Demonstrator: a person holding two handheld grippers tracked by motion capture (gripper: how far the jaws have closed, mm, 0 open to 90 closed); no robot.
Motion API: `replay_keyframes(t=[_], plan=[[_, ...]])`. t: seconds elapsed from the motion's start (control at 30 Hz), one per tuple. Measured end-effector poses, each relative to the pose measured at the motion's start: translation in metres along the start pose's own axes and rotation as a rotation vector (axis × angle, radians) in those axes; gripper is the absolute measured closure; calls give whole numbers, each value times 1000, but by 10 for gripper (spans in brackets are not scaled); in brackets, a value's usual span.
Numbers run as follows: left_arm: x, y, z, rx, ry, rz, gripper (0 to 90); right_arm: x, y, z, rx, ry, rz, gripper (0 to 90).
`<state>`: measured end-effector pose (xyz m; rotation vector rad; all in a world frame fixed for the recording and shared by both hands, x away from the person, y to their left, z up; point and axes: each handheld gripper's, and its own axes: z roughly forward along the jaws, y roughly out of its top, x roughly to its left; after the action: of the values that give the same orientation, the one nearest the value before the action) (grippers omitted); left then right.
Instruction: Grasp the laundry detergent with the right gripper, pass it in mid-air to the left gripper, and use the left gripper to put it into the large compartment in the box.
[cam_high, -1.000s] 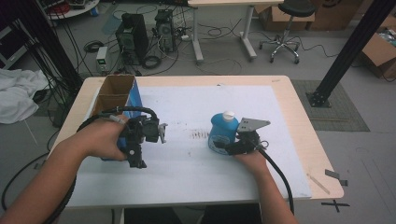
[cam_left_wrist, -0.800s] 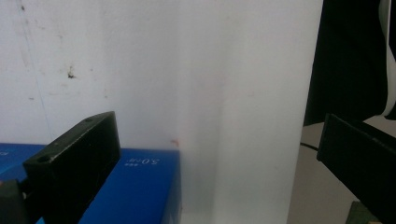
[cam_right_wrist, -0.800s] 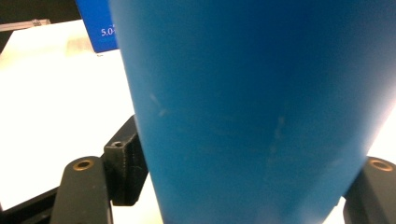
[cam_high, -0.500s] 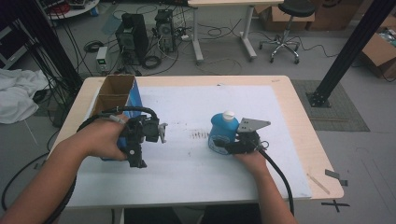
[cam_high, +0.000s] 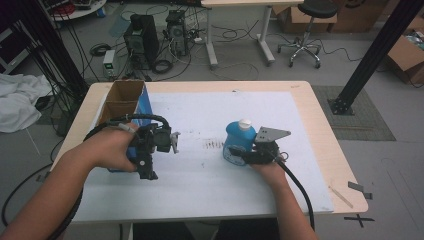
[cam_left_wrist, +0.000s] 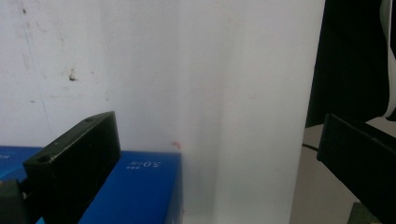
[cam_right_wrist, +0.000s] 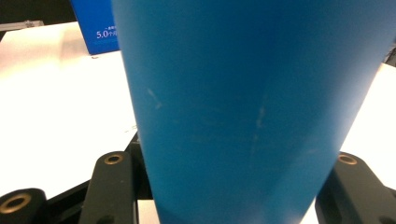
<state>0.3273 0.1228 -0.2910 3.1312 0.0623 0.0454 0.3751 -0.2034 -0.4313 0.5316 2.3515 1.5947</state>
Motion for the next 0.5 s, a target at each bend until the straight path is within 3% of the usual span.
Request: replay_keyframes(t=[0.3, 0.5], plan=[[1, 2, -1, -3, 0, 4, 1, -1, 4, -4, 26, 26, -10, 461], [3, 7, -4, -4, 1, 7, 1, 0, 19, -15, 19, 45, -46, 461]])
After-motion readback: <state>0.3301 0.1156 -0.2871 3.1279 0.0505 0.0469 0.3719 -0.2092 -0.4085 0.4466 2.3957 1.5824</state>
